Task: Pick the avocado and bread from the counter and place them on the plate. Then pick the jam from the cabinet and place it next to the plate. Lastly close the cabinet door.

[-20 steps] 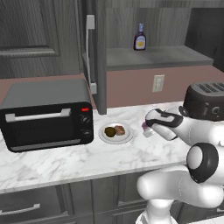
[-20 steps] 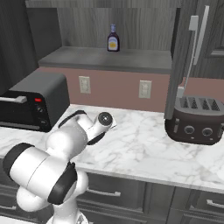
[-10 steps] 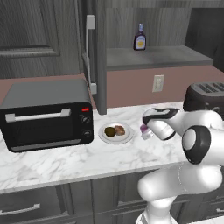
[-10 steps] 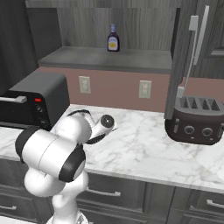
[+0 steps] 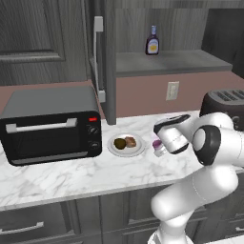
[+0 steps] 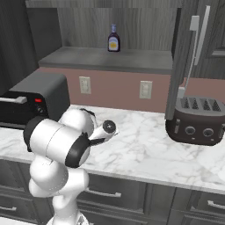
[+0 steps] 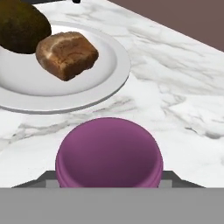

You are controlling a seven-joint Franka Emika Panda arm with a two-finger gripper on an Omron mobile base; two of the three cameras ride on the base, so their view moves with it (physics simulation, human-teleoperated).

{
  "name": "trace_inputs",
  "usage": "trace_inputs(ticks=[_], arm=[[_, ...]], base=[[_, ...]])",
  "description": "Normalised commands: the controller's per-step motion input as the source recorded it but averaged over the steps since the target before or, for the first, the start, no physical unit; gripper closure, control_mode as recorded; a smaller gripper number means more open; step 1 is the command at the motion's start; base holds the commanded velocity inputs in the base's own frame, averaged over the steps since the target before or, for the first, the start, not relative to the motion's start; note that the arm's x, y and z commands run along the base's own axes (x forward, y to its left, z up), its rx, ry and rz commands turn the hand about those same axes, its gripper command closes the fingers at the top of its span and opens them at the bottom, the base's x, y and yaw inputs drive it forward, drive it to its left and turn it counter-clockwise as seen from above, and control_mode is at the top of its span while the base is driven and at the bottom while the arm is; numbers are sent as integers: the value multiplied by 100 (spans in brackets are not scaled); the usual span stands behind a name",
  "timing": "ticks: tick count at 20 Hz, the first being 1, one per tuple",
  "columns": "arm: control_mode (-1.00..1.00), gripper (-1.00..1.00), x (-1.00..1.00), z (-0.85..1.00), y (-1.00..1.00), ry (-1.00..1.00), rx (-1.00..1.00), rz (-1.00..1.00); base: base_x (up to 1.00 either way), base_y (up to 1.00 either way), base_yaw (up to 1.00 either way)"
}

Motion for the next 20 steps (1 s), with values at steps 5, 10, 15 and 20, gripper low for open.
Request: trace_inputs(ticks=[5,10,15,20], arm=[[-100,100,2,-31,-7,0,-3,1],[-100,100,4,-31,-10,0,-3,1],[-100,-100,3,-30,-10,0,-1,1],[-100,-100,0,-28,-15,0,-2,3]], base=[[0,0,0],[0,0,0],[0,0,0],[0,0,0]])
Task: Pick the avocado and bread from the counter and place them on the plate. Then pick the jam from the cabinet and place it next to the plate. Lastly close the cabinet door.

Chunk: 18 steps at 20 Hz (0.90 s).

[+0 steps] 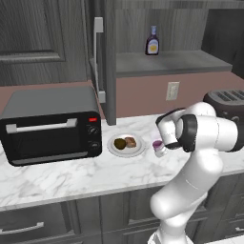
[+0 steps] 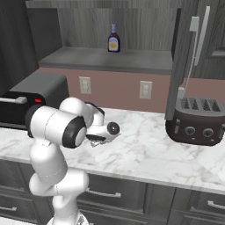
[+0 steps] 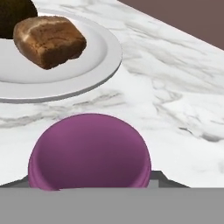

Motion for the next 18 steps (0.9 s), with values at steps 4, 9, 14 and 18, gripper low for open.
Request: trace_inputs(ticks=[4,9,14,18], arm=[[-100,-100,0,-26,-26,0,-1,8],[-100,-100,-2,-31,-30,0,-3,11],[-100,-100,-11,-35,-33,0,-4,12],[-100,-100,-26,-36,-32,0,-6,11]], base=[[0,0,0],[0,0,0],[0,0,0],[0,0,0]])
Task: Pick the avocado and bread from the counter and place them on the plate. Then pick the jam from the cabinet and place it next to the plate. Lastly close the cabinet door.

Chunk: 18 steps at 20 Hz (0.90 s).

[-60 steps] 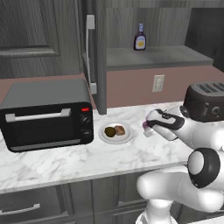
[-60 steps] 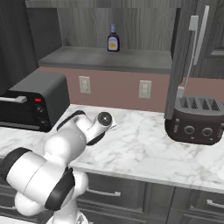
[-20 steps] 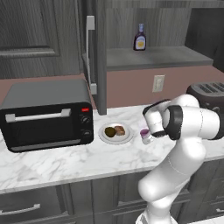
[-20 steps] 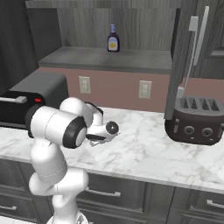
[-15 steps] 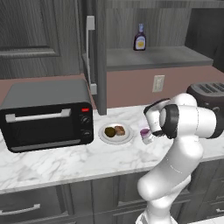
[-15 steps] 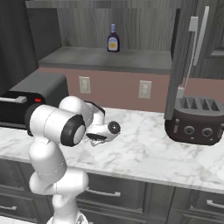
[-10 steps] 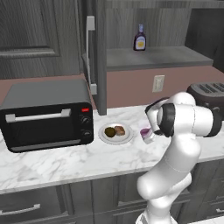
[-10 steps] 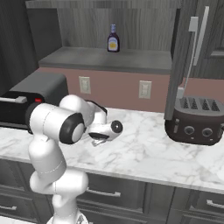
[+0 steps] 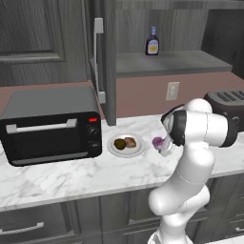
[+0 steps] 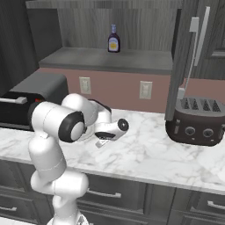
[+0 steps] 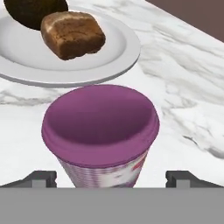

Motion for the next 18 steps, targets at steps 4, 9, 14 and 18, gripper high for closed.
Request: trace_inputs(ticks=[4,9,14,18], arm=[[-100,-100,-39,-37,-31,0,-8,10],[-100,-100,-49,-31,-32,-2,-8,9],[-100,-100,-71,-10,-30,-7,-5,11],[-100,-100,-82,14,-10,-10,-1,21]], base=[[0,0,0],[0,0,0],[0,0,0],[0,0,0]])
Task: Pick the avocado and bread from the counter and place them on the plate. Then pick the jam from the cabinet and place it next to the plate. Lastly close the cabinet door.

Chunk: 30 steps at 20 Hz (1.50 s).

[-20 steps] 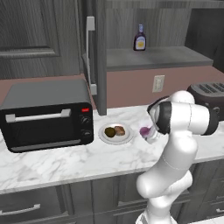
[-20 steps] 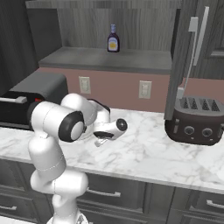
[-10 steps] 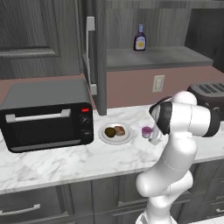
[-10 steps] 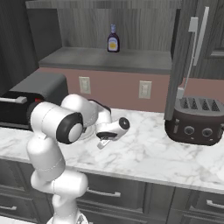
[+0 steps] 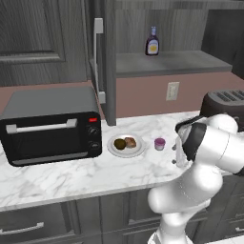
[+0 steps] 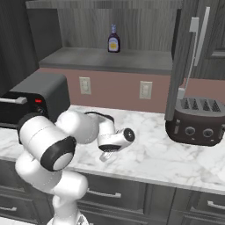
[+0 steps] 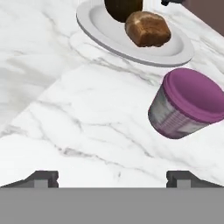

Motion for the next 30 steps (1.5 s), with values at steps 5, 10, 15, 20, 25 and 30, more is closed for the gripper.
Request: trace_inputs(ticks=[5,10,15,20,25,30], arm=[[-100,-100,-84,41,0,-9,-8,38],[-100,-100,-54,75,17,-3,-21,45],[-100,-100,-43,55,30,-2,-28,51],[-100,-100,-64,3,7,-12,-29,49],[-100,-100,-60,36,0,-21,-22,46],[-100,-100,-50,59,0,-24,-13,45]], base=[[0,0,0],[0,0,0],[0,0,0],[0,0,0],[0,0,0],[0,0,0]])
